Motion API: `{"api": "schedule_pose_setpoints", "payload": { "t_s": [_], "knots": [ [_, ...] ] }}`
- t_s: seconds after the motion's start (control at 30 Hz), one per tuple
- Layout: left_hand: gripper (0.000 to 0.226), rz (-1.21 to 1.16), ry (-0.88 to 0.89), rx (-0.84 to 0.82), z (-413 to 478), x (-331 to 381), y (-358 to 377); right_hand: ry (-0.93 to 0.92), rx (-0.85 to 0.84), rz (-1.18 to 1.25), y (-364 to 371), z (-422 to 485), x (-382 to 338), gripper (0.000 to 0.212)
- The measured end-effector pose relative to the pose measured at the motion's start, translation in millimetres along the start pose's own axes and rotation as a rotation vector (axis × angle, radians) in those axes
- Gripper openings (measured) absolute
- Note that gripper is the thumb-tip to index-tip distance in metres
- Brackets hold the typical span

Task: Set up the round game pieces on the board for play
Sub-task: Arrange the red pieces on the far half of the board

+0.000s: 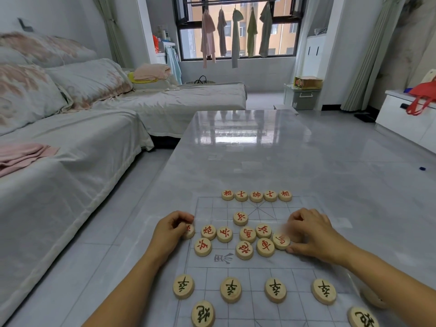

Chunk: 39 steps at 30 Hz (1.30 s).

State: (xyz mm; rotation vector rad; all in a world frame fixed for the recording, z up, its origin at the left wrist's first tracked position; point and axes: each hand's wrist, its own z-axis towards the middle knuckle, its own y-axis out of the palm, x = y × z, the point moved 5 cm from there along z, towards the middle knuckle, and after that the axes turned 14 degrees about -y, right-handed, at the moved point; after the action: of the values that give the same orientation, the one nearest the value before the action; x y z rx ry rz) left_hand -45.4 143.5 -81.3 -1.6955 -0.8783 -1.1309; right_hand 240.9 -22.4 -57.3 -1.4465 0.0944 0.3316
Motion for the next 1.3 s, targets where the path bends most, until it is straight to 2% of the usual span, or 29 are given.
{"api": "schedule_pose_setpoints", "payload": {
  "t_s": [0.13,0.23,0.33,0.4,0.53,0.7,0.8,1.07,1.17,1.3],
  "knots": [
    [0.028,-0.010,-0.008,0.019,1.9,-2.4,-2.4,0.061,0.184,0.293,-22.3,-6.6,20.0,0.032],
    [0.030,-0.046,-0.014,0.025,3.2,-3.2,-4.0,0.200,0.241,0.266,-38.3,-13.5,58.7,0.030],
    [0.032,-0.067,-0.012,0.040,4.2,-3.3,-5.2,0.296,0.071,0.180,-29.4,-16.6,89.3,0.034],
    [0.031,-0.070,-0.007,0.046,4.6,-3.7,-6.0,0.289,-0.030,0.237,-18.2,-15.7,94.2,0.035],
    [0.033,-0.142,-0.004,0.062,5.3,-5.3,-10.7,0.243,-0.039,0.338,-8.0,-5.6,90.0,0.042],
    [0.034,-0.368,-0.039,0.090,7.8,-9.5,-17.5,0.309,0.190,0.387,0.5,1.1,87.5,0.031],
    [0.032,-0.443,-0.053,0.081,9.5,-11.6,-18.7,0.312,0.282,0.376,2.9,-4.8,88.8,0.033],
    [0.028,-0.745,-0.102,0.032,10.6,-9.9,-22.4,0.282,0.327,0.375,2.0,-6.3,87.4,0.032],
    [0.024,-0.588,-0.141,-0.039,7.5,-4.3,-18.2,0.262,0.320,0.367,1.4,-6.7,85.6,0.031],
    [0.021,0.191,-0.096,0.013,-1.1,2.5,-20.7,0.253,0.326,0.367,1.4,-7.3,84.0,0.032]
  ]
}}
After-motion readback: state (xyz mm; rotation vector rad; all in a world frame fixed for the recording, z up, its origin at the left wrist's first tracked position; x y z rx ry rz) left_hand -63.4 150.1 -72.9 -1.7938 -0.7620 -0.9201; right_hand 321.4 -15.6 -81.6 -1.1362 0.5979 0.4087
